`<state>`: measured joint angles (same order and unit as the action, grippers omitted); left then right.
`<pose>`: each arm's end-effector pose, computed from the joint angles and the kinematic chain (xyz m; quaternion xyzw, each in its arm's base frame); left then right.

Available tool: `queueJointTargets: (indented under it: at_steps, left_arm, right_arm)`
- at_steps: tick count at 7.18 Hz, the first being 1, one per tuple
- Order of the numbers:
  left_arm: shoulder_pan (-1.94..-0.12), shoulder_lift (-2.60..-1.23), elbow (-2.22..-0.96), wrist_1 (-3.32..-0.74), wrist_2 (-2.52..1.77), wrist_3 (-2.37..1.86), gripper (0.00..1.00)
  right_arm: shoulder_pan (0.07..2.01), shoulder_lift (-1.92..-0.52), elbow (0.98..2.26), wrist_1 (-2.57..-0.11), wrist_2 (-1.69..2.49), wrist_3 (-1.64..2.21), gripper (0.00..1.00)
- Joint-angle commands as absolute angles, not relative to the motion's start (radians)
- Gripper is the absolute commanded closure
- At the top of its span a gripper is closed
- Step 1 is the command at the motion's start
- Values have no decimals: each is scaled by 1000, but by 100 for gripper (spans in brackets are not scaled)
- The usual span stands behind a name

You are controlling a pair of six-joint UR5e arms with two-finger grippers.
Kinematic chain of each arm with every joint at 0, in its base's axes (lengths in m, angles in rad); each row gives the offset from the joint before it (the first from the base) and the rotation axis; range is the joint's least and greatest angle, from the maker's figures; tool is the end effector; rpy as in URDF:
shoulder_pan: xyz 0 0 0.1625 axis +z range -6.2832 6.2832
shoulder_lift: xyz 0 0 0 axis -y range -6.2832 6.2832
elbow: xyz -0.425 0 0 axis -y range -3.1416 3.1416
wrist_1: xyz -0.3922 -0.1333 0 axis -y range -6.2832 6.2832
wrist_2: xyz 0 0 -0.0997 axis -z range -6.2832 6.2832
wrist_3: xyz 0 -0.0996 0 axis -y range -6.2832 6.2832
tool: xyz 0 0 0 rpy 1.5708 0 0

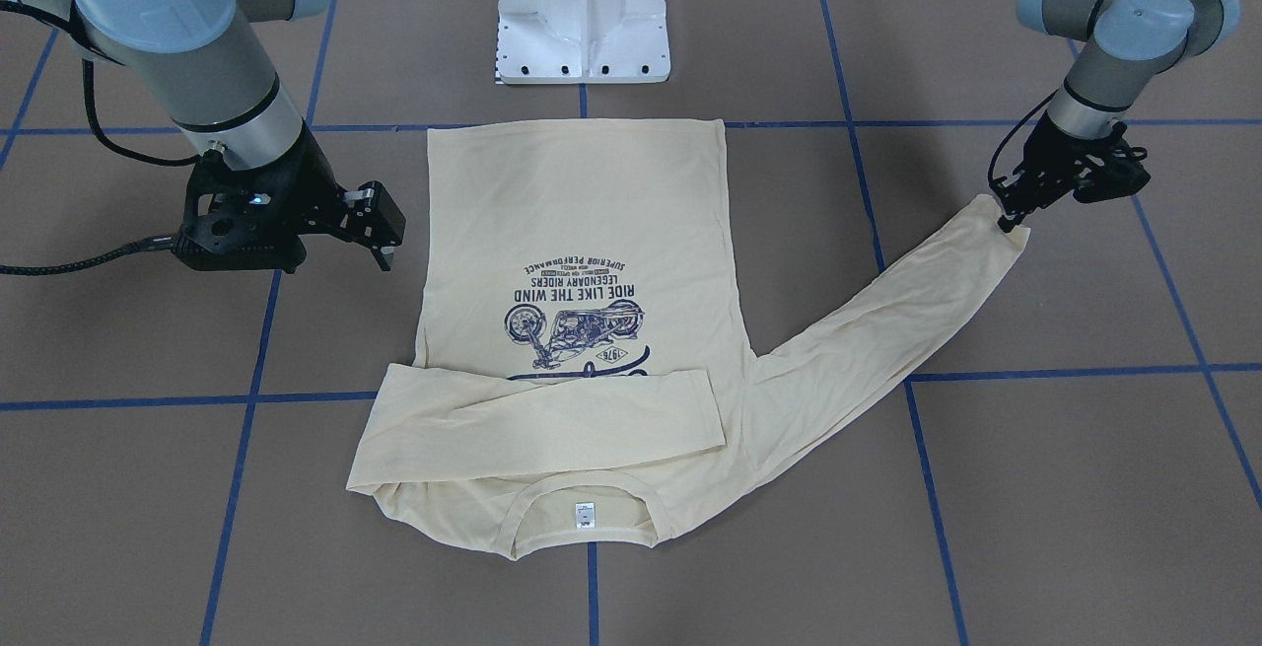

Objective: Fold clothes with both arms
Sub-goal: 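Grasp the other sleeve cuff with the left gripper while the right gripper withdraws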

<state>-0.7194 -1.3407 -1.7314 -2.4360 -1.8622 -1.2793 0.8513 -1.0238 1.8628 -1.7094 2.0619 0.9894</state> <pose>0.2562 -0.3636 0.5991 0.0685 0.4002 -0.1387 0.9033 -0.3410 -0.5202 0.2366 0.0463 -0.4009 0.0399 0.9141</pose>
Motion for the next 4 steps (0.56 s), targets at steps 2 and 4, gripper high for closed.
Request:
queueJointTargets:
  at_steps: [2,4]
  left_arm:
    - [-726,-1330,-1852,-2415,-1876,-1281,100]
    - [-742,-1359,-1937,-2396,-1942,-1282,100]
  right_arm:
    - [854,-1035,1867,-1709,2065,988,0]
    - [857,-1109,1917,-1709,2066,945,0]
